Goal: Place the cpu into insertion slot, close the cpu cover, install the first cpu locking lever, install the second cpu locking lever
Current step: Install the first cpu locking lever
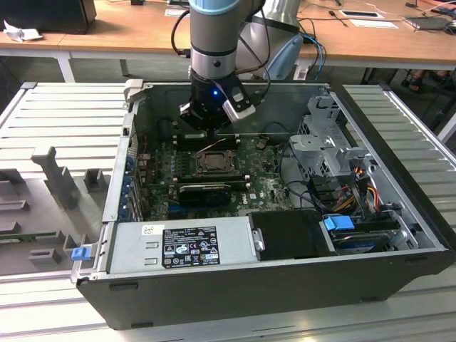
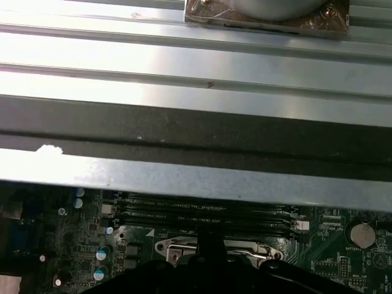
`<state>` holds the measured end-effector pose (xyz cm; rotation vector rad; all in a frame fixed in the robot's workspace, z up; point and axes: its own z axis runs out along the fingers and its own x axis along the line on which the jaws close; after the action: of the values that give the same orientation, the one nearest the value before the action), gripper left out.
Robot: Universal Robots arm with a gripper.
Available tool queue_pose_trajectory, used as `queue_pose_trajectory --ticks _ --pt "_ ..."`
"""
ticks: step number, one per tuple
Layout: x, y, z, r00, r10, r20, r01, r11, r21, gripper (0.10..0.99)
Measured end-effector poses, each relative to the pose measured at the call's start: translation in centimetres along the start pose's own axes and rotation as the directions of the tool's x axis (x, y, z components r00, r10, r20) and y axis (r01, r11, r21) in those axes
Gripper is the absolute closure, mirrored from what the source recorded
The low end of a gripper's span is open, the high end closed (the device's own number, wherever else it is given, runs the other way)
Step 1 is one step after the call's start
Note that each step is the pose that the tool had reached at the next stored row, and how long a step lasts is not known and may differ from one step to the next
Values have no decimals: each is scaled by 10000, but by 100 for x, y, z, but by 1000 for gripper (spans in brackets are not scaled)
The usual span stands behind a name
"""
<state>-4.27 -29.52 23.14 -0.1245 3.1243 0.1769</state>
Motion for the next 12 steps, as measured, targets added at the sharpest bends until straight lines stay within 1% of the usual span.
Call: queue_pose_trajectory --ticks 3,6,12 --pt "-29 -1 18 10000 0 -3 0 10000 -5 980" --pt "-57 21 32 10000 1 -3 -1 10000 -7 980" --pt "-118 29 52 10000 63 2 -63 10000 -4 980"
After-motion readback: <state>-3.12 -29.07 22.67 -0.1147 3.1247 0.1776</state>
